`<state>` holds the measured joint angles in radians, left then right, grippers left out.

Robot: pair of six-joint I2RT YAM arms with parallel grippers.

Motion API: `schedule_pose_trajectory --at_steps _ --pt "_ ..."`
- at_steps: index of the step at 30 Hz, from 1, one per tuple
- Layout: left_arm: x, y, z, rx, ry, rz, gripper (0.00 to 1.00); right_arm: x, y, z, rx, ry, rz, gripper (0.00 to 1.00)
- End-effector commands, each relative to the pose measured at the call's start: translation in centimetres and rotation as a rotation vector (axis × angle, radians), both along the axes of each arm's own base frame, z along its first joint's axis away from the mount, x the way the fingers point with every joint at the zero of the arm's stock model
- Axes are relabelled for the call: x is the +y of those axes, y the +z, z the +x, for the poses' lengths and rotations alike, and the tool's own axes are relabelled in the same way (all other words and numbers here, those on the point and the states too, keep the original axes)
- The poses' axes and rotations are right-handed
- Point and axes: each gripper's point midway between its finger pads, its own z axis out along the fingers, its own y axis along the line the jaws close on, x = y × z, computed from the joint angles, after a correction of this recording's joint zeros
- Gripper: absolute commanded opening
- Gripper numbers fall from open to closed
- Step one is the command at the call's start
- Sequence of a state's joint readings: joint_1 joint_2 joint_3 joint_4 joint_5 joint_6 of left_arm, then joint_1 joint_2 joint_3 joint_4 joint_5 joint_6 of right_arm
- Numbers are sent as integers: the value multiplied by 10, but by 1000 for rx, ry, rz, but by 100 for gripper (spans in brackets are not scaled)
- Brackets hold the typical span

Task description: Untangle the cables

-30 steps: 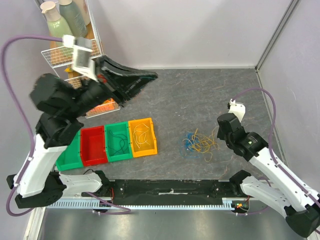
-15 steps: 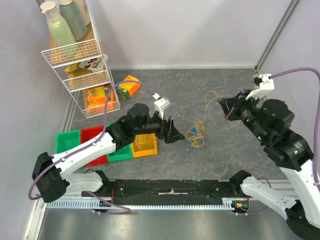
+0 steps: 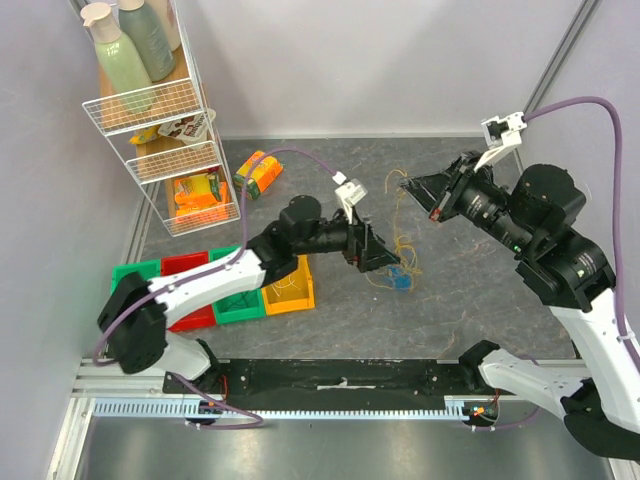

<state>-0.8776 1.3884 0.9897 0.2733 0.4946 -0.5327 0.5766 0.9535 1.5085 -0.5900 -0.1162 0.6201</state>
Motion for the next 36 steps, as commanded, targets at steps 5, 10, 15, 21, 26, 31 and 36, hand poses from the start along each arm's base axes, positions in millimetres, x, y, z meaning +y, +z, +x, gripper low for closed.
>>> schedule_pose_trajectory --at_steps 5,10,15,21,26,31,36 --pt "-53 -66 34 114 20 63 70 8 90 -27 -157 122 162 0" --pt "-37 -135 31 227 95 144 59 -16 155 -47 -307 72 198 0" --pt "-18 -156 18 238 106 168 60 -42 199 -59 -432 -16 230 0" --pt "0 -170 12 213 127 221 62 -68 246 -74 -573 -101 276 0" --pt "1 -154 8 193 95 189 65 -73 255 -77 -627 -118 281 0" --pt "5 -75 -9 47 4 56 78 -55 189 -41 -490 -136 163 0" --pt "34 6 -33 -159 -33 -47 78 -33 105 -16 -338 -85 20 0"
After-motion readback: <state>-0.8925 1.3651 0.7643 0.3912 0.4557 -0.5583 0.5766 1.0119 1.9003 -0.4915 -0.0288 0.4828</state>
